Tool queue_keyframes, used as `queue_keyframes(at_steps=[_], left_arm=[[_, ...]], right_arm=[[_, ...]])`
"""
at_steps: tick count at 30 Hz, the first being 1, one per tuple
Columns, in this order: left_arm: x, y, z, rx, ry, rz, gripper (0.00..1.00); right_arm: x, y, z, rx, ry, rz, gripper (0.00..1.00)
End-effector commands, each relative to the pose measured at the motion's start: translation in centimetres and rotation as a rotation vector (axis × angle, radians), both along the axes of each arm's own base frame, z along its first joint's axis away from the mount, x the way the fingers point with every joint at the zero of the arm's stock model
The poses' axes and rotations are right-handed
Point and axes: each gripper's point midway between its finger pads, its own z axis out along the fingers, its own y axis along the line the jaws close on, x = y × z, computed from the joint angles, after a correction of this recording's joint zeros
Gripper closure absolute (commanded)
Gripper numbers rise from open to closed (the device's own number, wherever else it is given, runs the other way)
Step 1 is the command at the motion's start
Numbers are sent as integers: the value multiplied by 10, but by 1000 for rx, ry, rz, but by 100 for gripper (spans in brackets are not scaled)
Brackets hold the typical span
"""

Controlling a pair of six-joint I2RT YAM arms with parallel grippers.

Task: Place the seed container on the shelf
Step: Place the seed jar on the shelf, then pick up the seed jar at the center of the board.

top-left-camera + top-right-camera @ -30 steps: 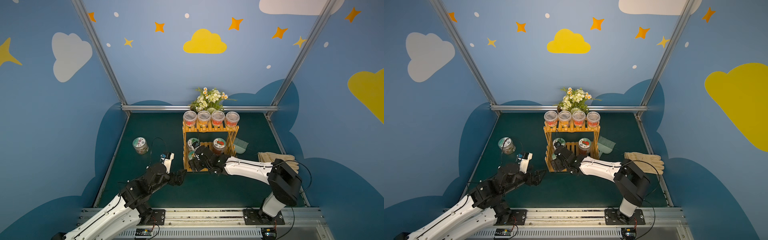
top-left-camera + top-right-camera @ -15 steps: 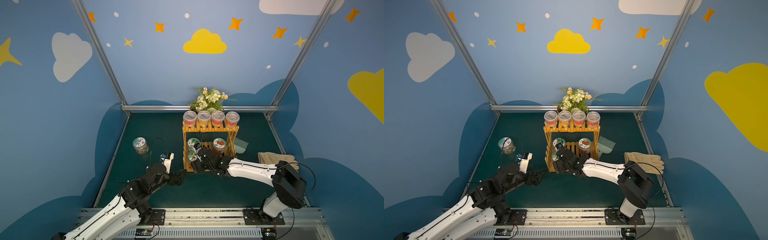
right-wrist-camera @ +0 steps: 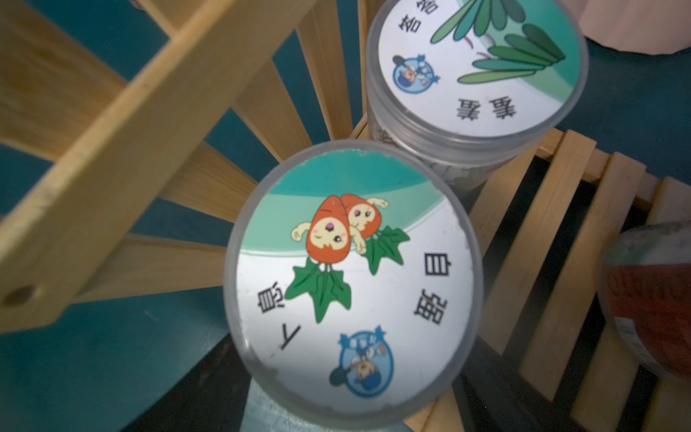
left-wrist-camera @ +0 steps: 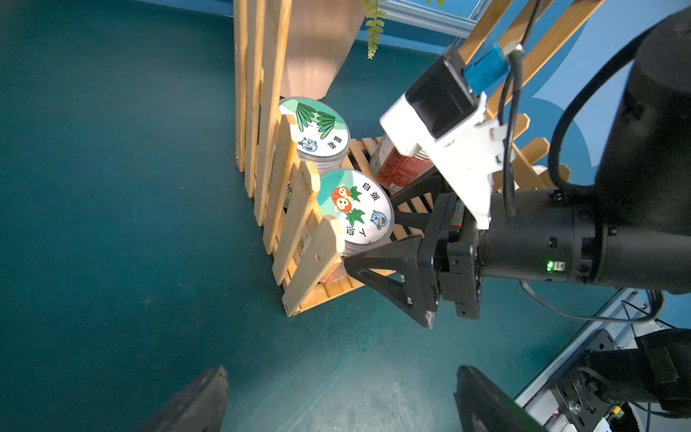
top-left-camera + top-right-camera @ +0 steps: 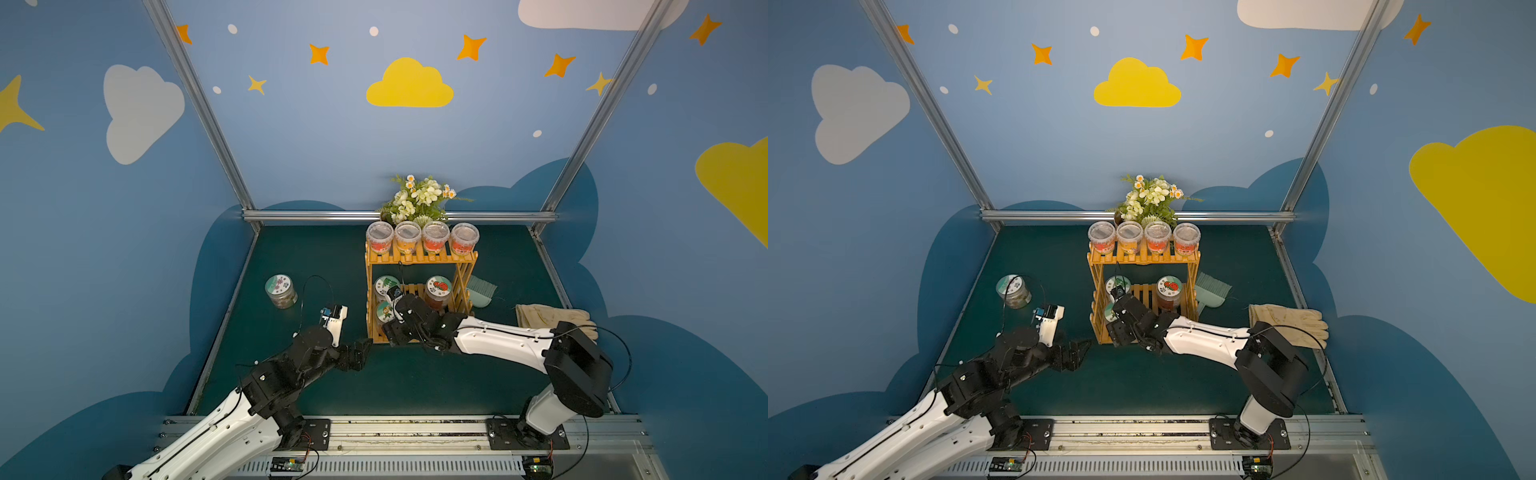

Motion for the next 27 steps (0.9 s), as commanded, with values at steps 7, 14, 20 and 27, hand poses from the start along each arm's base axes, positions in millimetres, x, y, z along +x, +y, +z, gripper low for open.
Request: queue_keyframes(at_steps=[7,14,20,27], left_arm=[[9,18,15,38,21,53,0],[38,60,44,28,96,201,0],[82,127,54,76,205,430,0],[130,191,19,172,368,592,0]], right_arm=[[-20,-19,24,38,-11,51,2],[-63,-32,43,147,29,192,2],[-88,-30,57,199,50,263,3],[-100,-27,72,203,31,301,2]])
